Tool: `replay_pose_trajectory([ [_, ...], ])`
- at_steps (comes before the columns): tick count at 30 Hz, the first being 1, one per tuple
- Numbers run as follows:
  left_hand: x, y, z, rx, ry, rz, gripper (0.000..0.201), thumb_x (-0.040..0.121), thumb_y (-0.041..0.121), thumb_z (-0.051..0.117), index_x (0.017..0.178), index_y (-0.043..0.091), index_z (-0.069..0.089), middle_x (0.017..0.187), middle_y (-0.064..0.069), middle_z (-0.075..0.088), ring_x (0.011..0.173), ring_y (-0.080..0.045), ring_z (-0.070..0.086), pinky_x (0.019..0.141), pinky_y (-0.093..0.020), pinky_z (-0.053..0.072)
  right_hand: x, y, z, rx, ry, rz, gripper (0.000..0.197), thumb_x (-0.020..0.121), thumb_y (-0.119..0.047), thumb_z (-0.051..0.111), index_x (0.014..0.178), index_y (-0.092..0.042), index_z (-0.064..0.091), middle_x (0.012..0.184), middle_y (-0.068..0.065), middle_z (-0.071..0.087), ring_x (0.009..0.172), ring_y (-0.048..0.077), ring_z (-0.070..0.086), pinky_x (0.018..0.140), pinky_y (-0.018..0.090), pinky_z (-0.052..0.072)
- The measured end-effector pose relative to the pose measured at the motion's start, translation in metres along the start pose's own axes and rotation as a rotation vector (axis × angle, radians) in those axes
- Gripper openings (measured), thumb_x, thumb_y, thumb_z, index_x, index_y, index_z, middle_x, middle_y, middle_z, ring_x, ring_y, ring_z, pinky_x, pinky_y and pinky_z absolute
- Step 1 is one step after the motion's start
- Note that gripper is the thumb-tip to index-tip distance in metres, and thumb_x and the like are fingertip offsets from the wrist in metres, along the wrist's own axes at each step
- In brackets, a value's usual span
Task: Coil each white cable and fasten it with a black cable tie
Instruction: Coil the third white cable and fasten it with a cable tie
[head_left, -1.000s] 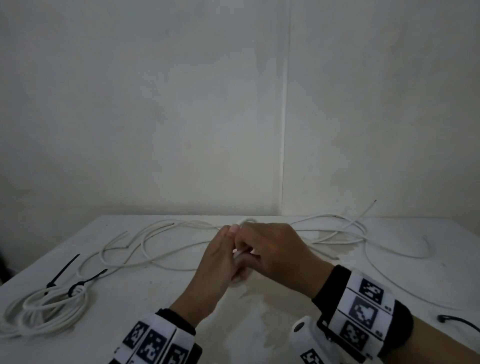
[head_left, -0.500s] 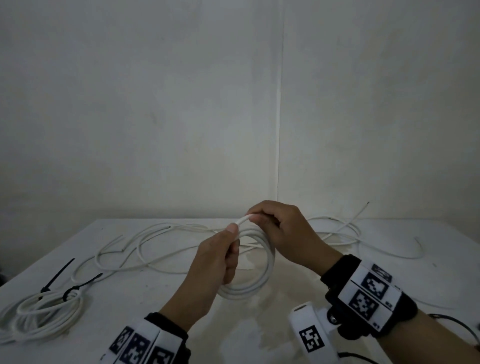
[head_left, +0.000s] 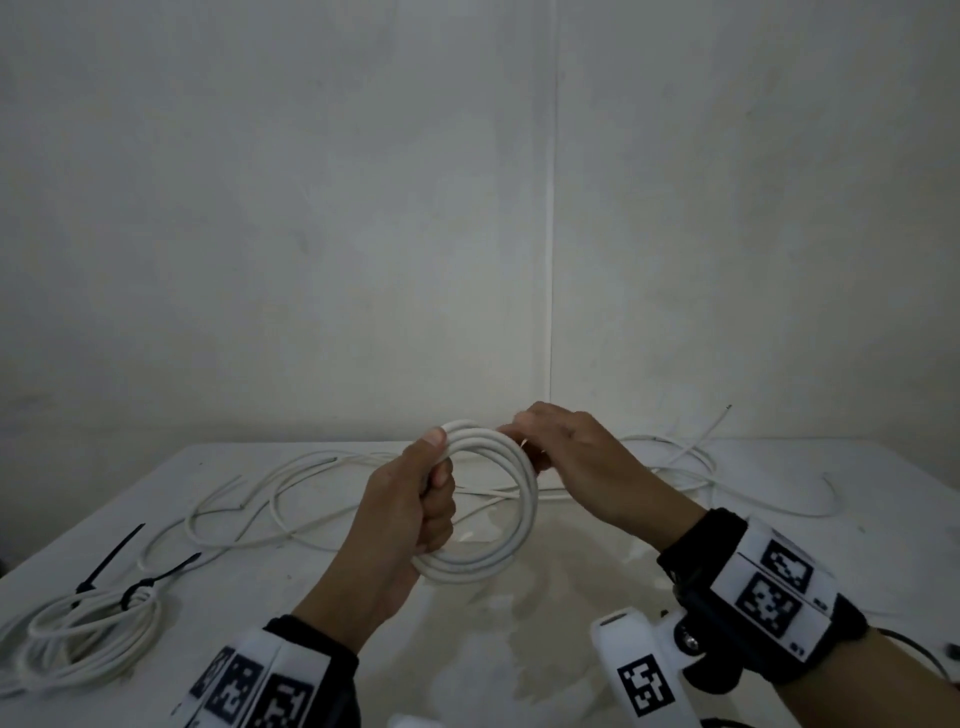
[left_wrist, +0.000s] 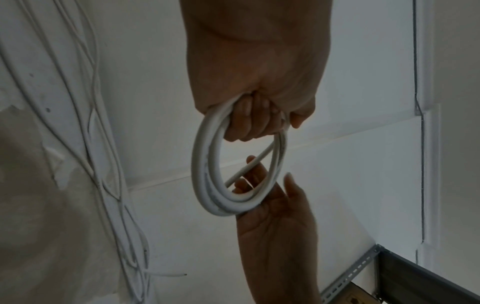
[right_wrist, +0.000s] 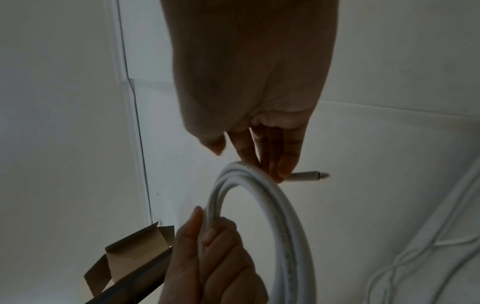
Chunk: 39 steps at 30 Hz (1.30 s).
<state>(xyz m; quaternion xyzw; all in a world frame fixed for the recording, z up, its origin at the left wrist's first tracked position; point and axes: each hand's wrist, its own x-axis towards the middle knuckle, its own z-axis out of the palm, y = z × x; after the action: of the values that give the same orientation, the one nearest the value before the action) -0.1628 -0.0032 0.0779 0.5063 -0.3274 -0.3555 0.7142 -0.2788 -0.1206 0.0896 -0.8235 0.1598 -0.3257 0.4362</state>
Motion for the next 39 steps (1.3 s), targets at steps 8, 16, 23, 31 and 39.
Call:
replay_pose_trajectory([
  [8, 0.002, 0.001, 0.003, 0.008, 0.004, 0.041, 0.043, 0.095, 0.031, 0.038, 0.055, 0.016, 0.035, 0.039, 0.008, 0.023, 0.031, -0.005, 0.016, 0.034, -0.016, 0.014, -0.014, -0.002, 0.013, 0.130, -0.034, -0.009, 0.010, 0.086, -0.020, 0.062, 0.082, -0.013, 0.067, 0.075, 0.012, 0.067, 0.064, 0.011, 0.058, 0.065, 0.024, 0.048],
  [16, 0.000, -0.006, 0.005, 0.048, 0.022, 0.011, 0.044, 0.096, 0.031, 0.038, 0.054, 0.016, 0.035, 0.039, 0.008, 0.023, 0.032, -0.005, 0.017, 0.034, -0.016, 0.015, -0.020, 0.004, 0.019, 0.387, -0.058, 0.111, 0.017, 0.091, -0.015, 0.052, 0.081, -0.010, 0.064, 0.056, -0.008, 0.065, 0.053, 0.004, 0.055, 0.058, 0.014, 0.045],
  [23, 0.000, -0.009, 0.007, 0.067, 0.027, 0.013, 0.045, 0.096, 0.031, 0.036, 0.054, 0.016, 0.035, 0.038, 0.008, 0.023, 0.032, -0.006, 0.016, 0.035, -0.018, 0.015, -0.020, 0.008, 0.026, 0.614, -0.054, 0.177, 0.016, 0.081, -0.021, 0.055, 0.080, -0.006, 0.061, 0.055, -0.006, 0.061, 0.048, 0.004, 0.051, 0.052, 0.014, 0.043],
  [31, 0.001, -0.008, 0.002, 0.101, 0.047, 0.047, 0.045, 0.096, 0.029, 0.038, 0.053, 0.015, 0.038, 0.038, 0.007, 0.025, 0.032, -0.005, 0.019, 0.033, -0.015, 0.018, -0.020, -0.002, 0.020, 0.661, -0.200, 0.263, 0.018, 0.078, -0.019, 0.063, 0.077, -0.004, 0.055, 0.058, 0.001, 0.052, 0.055, 0.013, 0.050, 0.061, 0.023, 0.044],
  [39, -0.001, -0.007, 0.007, 0.127, 0.086, 0.056, 0.045, 0.096, 0.029, 0.039, 0.053, 0.014, 0.039, 0.037, 0.008, 0.028, 0.032, -0.005, 0.020, 0.034, -0.015, 0.018, -0.017, -0.013, 0.020, 0.541, -0.140, 0.213, 0.030, 0.083, -0.039, 0.055, 0.084, -0.009, 0.059, 0.050, -0.004, 0.040, 0.042, 0.009, 0.034, 0.050, 0.025, 0.034],
])
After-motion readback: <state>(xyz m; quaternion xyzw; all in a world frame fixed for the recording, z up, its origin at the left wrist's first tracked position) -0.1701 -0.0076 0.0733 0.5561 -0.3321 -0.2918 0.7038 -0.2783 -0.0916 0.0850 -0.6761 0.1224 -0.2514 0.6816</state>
